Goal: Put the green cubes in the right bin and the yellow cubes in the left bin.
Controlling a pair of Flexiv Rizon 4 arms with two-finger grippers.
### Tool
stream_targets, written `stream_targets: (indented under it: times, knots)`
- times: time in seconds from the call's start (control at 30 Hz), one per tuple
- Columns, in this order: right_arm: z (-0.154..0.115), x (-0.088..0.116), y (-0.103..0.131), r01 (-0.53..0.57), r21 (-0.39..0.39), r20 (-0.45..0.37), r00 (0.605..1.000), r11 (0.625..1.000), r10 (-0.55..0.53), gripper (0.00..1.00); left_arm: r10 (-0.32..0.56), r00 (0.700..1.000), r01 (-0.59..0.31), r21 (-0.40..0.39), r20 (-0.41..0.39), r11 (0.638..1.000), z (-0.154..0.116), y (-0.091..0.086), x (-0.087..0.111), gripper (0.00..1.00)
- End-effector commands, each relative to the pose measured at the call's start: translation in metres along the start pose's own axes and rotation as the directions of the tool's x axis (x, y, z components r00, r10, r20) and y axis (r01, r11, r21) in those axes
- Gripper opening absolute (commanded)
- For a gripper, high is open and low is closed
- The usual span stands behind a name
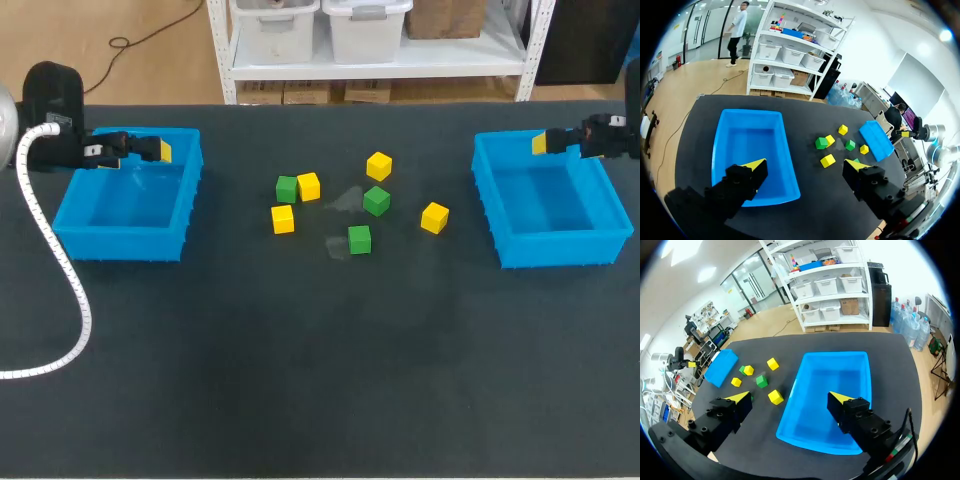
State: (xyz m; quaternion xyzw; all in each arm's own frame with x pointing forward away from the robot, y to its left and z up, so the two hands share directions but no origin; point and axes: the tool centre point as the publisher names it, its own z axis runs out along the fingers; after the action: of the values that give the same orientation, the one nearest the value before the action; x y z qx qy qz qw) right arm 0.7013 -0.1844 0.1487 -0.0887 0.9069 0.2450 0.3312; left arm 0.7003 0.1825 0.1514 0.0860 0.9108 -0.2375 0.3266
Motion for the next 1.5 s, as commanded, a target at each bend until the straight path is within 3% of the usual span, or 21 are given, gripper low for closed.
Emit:
stream_targets:
  times: [0.03,1.07,1.5]
  knots:
    - [0.000,0.000,0.000,0.000,0.003,0.000,1.000,1.000,0.000,1.00,0.002,1.000,-0.002,0.011,0.007,1.000,0.000,0.002,0.001,1.00]
    - [0.000,0.000,0.000,0.000,0.003,0.000,1.000,1.000,0.000,1.00,0.002,1.000,-0.002,0.011,0.007,1.000,0.000,0.002,0.001,1.00]
    - [0.021,-0.027,0.039,0.152,0.078,-0.117,0.983,0.985,-0.142,1.00,0.002,1.000,-0.002,0.011,0.007,1.000,0.000,0.002,0.001,1.00]
